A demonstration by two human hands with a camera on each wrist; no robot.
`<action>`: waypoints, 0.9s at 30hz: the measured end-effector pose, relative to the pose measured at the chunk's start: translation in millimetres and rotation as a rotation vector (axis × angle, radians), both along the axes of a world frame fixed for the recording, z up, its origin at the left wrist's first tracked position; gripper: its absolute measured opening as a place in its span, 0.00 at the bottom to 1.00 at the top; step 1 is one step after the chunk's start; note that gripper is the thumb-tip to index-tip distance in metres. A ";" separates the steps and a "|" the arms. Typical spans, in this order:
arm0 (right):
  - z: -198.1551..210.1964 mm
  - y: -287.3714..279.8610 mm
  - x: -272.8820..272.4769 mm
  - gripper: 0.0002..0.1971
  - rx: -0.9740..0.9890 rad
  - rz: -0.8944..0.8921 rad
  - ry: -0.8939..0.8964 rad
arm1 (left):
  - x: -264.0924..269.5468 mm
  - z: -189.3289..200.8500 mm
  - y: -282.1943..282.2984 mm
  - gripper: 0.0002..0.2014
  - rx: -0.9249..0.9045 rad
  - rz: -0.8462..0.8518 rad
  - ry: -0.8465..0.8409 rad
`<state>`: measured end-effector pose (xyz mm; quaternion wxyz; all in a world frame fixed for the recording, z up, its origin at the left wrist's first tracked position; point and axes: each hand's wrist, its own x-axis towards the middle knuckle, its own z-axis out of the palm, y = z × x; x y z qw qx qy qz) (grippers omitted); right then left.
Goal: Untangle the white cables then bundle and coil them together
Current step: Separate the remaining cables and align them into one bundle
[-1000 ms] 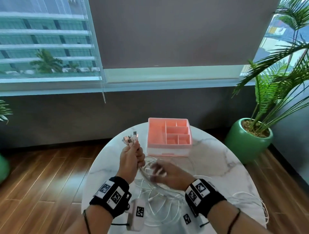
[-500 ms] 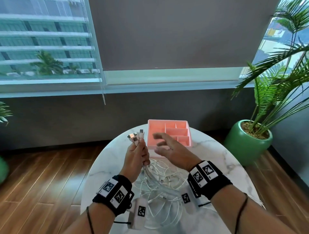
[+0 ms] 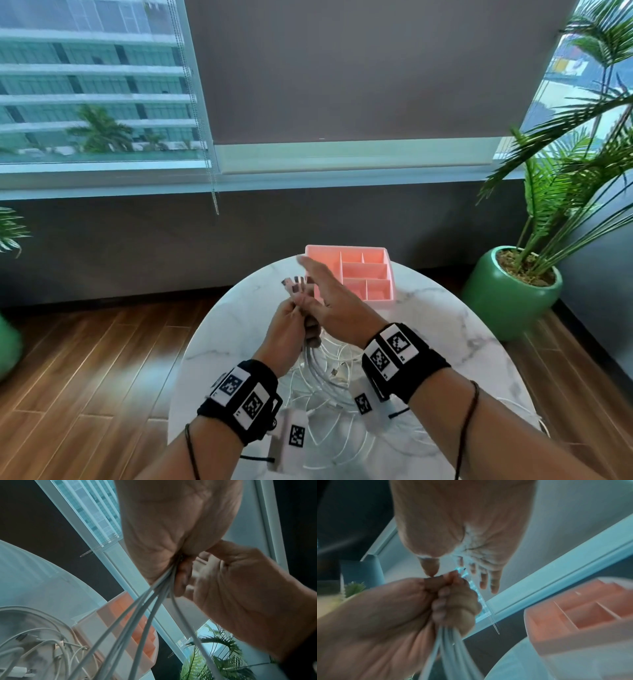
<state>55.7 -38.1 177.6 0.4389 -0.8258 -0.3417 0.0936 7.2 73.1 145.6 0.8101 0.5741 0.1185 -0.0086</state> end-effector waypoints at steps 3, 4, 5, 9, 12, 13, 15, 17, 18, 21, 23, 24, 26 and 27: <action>-32.6 3.0 -10.8 0.37 0.156 -0.030 0.326 | 4.7 5.2 7.7 0.24 -0.149 0.130 -0.050; -46.0 2.3 -16.3 0.35 0.180 -0.013 0.430 | 7.1 5.8 11.2 0.22 -0.218 0.173 -0.055; -57.7 0.3 -21.7 0.29 0.183 0.007 0.508 | 9.5 6.0 15.1 0.21 -0.278 0.206 -0.056; -84.5 -11.5 -33.0 0.16 0.122 -0.037 0.604 | 13.7 -2.0 24.7 0.21 -0.273 0.239 -0.039; -90.3 -16.6 -29.8 0.15 0.069 -0.024 0.504 | 8.4 -10.6 22.5 0.22 -0.233 0.249 -0.028; -90.2 -19.0 -28.0 0.15 0.038 -0.013 0.472 | 8.7 -12.1 21.6 0.22 -0.256 0.258 -0.034; -92.8 -27.5 -21.1 0.16 -0.061 0.017 0.406 | 13.1 -10.2 23.6 0.23 -0.303 0.302 -0.050; -96.4 -43.8 -15.2 0.23 -0.230 0.046 0.260 | 18.0 -5.7 32.8 0.23 -0.332 0.360 -0.062; -101.7 -56.6 -10.8 0.27 -0.307 0.041 0.213 | 19.8 -4.5 39.2 0.23 -0.343 0.379 -0.068; -115.5 -100.8 -2.5 0.29 -0.451 -0.089 0.255 | 22.0 -5.3 51.8 0.23 -0.353 0.396 -0.063; -120.8 -127.3 2.0 0.30 -0.544 -0.179 0.253 | 21.2 -7.5 51.9 0.23 -0.334 0.392 -0.054; -121.7 -138.6 4.0 0.32 -0.591 -0.217 0.232 | 20.4 -9.3 50.3 0.24 -0.318 0.389 -0.049; -128.5 -166.7 9.1 0.32 -0.724 -0.285 0.172 | 18.6 -13.1 49.5 0.23 -0.283 0.387 -0.046; -132.1 -183.4 10.0 0.30 -0.793 -0.313 0.166 | 17.9 -14.7 52.2 0.23 -0.272 0.391 -0.047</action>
